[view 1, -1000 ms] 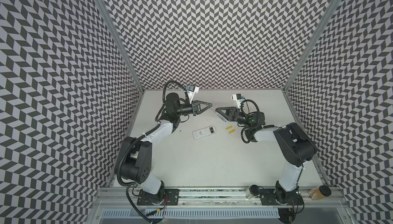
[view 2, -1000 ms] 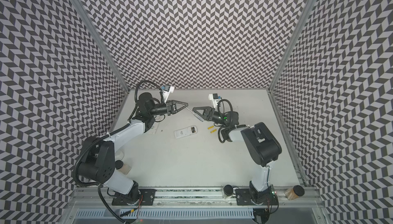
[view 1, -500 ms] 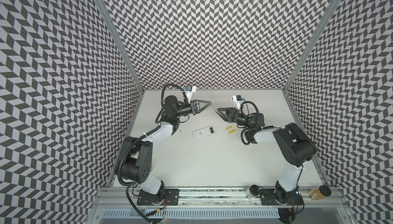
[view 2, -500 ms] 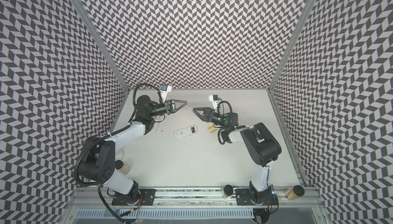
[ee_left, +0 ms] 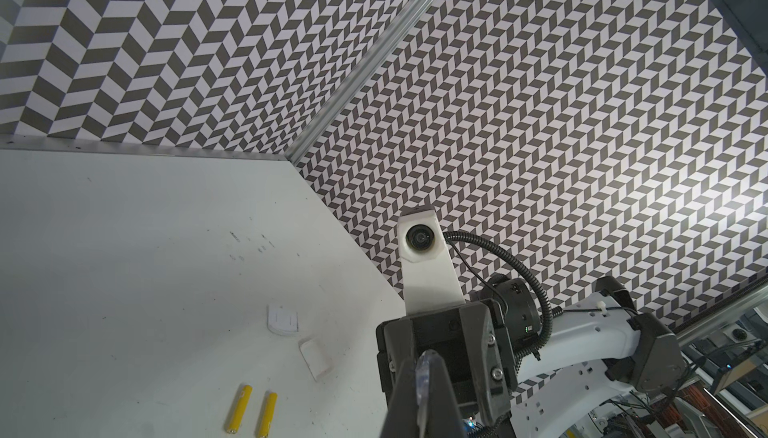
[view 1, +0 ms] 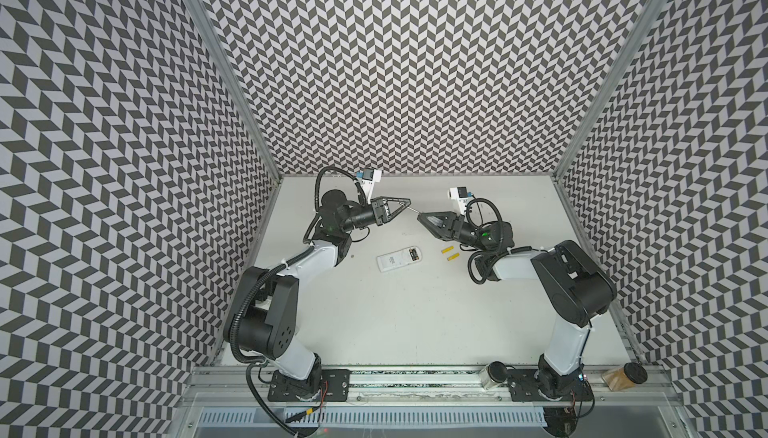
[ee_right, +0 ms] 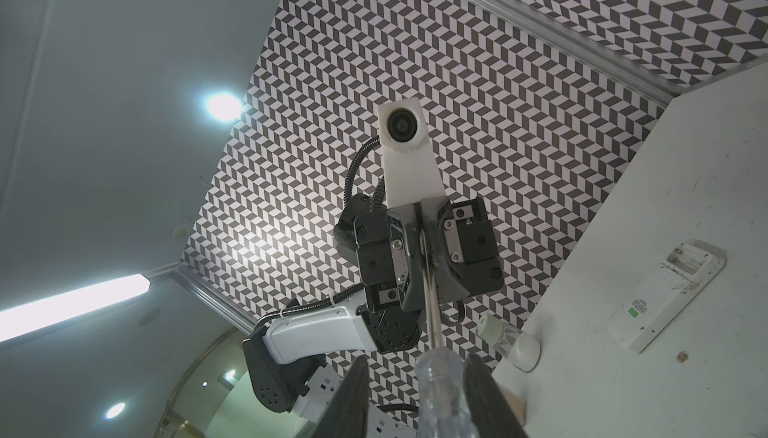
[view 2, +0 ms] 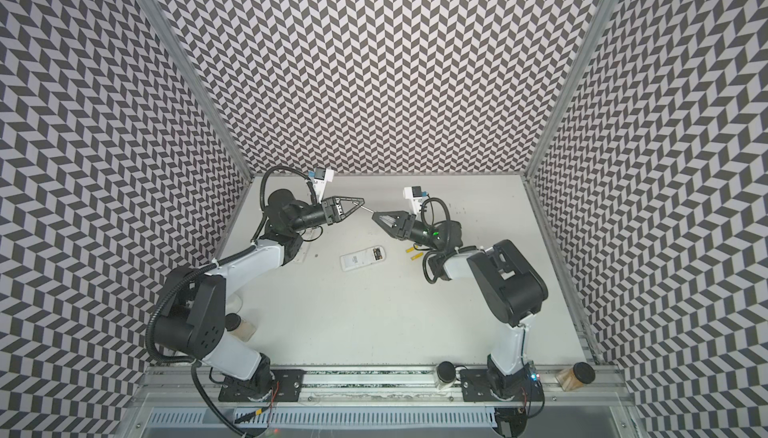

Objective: Unload the batteries from the remote control

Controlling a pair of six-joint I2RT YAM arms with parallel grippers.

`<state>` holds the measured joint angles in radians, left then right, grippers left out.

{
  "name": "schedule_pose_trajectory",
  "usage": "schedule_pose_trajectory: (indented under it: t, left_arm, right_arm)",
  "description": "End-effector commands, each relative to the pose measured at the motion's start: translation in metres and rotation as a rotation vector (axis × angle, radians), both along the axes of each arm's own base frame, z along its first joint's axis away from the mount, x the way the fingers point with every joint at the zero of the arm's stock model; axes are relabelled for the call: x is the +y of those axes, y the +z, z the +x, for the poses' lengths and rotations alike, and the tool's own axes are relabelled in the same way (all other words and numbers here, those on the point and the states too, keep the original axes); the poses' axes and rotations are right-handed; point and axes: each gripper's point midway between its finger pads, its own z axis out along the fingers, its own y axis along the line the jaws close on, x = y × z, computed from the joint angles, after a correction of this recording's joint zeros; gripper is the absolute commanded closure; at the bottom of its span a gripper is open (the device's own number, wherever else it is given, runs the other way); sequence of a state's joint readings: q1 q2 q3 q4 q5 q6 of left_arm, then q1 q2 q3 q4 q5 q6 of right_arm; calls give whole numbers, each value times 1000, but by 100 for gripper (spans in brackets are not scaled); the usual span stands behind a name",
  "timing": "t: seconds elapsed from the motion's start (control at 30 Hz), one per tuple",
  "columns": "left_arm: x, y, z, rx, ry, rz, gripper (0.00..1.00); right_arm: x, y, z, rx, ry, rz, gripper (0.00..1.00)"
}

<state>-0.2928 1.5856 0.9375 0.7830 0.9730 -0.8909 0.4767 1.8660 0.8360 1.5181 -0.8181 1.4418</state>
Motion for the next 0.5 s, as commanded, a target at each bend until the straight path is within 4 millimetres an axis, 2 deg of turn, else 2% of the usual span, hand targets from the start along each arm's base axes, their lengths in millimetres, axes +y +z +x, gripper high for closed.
schedule_pose_trajectory:
  t: [0.0, 0.07, 0.2, 0.33, 0.47]
  left_arm:
    - [2, 0, -2, -16, 14, 6, 100]
    - [1, -2, -2, -13, 15, 11, 100]
    - [0, 1, -5, -32, -4, 15, 100]
    - [0, 5, -5, -39, -7, 20, 100]
    - [1, 3, -6, -43, -9, 27, 100]
  right_arm:
    - [-17, 58, -36, -317, 10, 180, 71]
    - [-18, 58, -35, -311, 6, 182, 75]
    - [-19, 58, -31, -314, -4, 181, 75]
    - [-24, 55, -24, -303, -29, 173, 66]
    - [-25, 53, -20, -317, -41, 145, 65]
